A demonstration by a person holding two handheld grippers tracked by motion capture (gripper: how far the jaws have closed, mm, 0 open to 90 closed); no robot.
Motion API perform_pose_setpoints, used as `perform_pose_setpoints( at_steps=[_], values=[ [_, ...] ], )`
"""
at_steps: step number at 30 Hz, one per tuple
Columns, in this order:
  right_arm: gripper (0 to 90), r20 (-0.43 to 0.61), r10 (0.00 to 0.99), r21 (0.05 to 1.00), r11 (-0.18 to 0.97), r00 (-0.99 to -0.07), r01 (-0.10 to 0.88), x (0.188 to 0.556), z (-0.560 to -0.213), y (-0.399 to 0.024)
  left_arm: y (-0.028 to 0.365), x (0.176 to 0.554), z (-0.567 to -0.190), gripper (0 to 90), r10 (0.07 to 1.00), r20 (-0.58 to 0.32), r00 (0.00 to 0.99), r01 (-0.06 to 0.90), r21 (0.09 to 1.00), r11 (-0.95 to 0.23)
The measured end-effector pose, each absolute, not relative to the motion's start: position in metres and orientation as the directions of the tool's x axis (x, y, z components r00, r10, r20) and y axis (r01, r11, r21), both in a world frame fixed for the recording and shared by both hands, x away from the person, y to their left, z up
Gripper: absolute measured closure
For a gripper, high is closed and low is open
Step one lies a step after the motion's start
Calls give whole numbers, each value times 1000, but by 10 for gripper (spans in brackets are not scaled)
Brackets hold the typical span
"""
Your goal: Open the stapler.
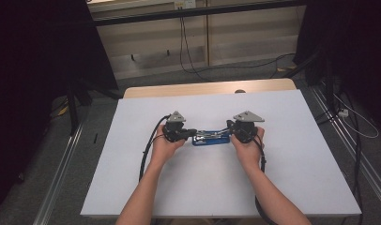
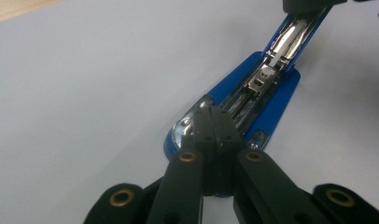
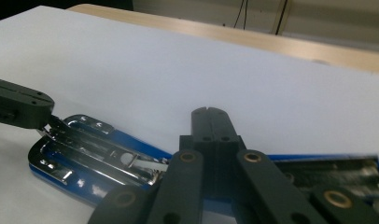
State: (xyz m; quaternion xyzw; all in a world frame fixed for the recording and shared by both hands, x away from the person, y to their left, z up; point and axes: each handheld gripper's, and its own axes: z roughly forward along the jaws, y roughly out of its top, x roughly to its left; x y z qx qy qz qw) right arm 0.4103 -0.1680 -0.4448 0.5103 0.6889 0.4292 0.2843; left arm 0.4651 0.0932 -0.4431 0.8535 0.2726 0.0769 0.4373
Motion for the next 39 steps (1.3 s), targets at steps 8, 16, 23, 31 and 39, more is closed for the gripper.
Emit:
perform_pose_setpoints(
  at_steps=[8,16,23,31,39],
  values=[
    [900,90,938,866,92,-334,492,411,-453,-180,94,465,-444,900,536,-115,837,404,789,-462],
    [892,49,906,867,170,-420,468,406,-442,-184,101,468,-442,887,508,-203,837,425,826,-371],
    [778,11,879,870,226,-476,438,391,-436,-190,95,461,-432,640,516,-139,845,386,827,-409],
    [594,6,862,869,246,-506,429,367,-431,-202,106,453,-418,445,536,-157,829,415,816,-403],
    [391,6,876,867,236,-483,438,347,-433,-217,117,440,-411,255,567,-132,813,421,806,-417]
  ],
)
